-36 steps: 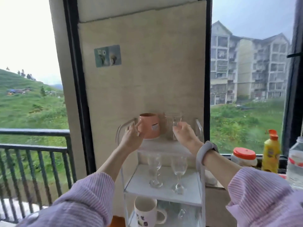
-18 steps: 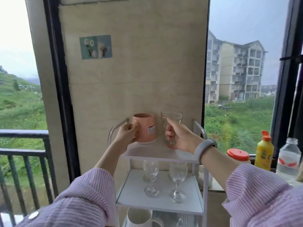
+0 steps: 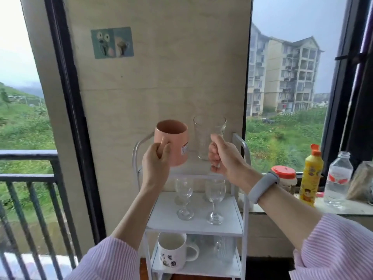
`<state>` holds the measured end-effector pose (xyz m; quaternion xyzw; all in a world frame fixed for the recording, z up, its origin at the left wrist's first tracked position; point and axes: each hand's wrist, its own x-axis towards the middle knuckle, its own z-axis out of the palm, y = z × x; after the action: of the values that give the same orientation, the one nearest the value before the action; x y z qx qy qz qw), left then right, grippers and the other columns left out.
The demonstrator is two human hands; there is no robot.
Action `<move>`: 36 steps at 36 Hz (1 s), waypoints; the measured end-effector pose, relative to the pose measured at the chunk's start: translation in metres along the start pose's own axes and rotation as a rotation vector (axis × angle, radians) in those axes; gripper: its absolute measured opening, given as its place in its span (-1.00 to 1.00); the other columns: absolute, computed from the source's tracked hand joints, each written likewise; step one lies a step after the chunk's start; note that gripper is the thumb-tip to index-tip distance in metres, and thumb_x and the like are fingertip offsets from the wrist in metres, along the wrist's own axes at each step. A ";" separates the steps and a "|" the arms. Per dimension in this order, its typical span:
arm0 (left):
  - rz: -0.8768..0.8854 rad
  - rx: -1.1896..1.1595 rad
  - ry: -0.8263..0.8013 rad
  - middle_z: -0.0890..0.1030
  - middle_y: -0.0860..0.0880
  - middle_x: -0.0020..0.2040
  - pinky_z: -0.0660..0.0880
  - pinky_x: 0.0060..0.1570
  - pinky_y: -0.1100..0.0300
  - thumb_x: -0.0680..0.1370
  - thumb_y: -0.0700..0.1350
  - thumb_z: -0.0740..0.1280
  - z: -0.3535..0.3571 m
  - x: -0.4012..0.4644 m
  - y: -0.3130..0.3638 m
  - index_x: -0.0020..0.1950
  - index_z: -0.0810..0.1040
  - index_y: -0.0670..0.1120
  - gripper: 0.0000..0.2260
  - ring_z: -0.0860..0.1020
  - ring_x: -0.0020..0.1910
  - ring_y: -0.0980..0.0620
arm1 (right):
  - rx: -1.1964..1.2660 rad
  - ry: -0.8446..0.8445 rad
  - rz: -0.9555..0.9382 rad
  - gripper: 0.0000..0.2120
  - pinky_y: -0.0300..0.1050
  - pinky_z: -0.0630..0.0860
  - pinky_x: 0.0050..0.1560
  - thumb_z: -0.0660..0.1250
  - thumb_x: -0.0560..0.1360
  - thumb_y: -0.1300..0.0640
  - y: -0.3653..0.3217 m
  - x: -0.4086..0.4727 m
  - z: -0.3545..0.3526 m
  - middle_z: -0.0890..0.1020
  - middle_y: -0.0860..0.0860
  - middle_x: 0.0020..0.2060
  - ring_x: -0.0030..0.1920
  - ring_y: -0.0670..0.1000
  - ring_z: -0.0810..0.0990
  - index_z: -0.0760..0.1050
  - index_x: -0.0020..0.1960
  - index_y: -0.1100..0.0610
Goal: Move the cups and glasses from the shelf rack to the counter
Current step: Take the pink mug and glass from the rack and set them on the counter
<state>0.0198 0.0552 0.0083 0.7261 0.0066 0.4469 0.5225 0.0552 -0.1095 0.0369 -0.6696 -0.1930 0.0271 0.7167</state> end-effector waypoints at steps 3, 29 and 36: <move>0.045 -0.035 0.052 0.35 0.03 -0.39 0.25 -0.38 0.20 0.55 -0.10 0.26 -0.011 -0.022 0.011 -0.28 0.39 -0.20 -0.74 0.27 -0.41 0.11 | -0.028 -0.015 -0.082 -0.60 -0.11 0.13 -0.35 0.14 0.50 -0.06 0.004 -0.028 -0.002 0.18 -0.08 -0.55 -0.46 -0.04 0.13 0.13 -0.47 -0.02; -0.105 -0.148 -0.352 0.44 0.07 -0.36 0.32 -0.39 0.38 0.54 -0.11 0.29 0.099 -0.332 0.081 -0.22 0.46 -0.06 -0.86 0.36 -0.40 0.23 | -0.343 0.407 -0.029 -0.61 -0.18 0.19 -0.37 0.23 0.53 0.10 0.103 -0.356 -0.198 0.24 0.08 -0.46 -0.41 -0.05 0.22 0.24 -0.40 0.24; -0.154 -0.273 -0.602 0.47 0.06 -0.35 0.33 -0.40 0.39 0.54 -0.10 0.30 0.189 -0.447 0.149 -0.24 0.45 -0.03 -0.84 0.38 -0.41 0.27 | -0.380 0.654 0.036 -0.58 -0.30 0.19 -0.46 0.28 0.51 0.14 0.097 -0.483 -0.303 0.26 -0.13 -0.59 -0.50 -0.14 0.21 0.24 -0.49 0.06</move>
<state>-0.1932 -0.3682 -0.1750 0.7463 -0.1530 0.1683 0.6256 -0.2751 -0.5309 -0.1819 -0.7672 0.0561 -0.2118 0.6028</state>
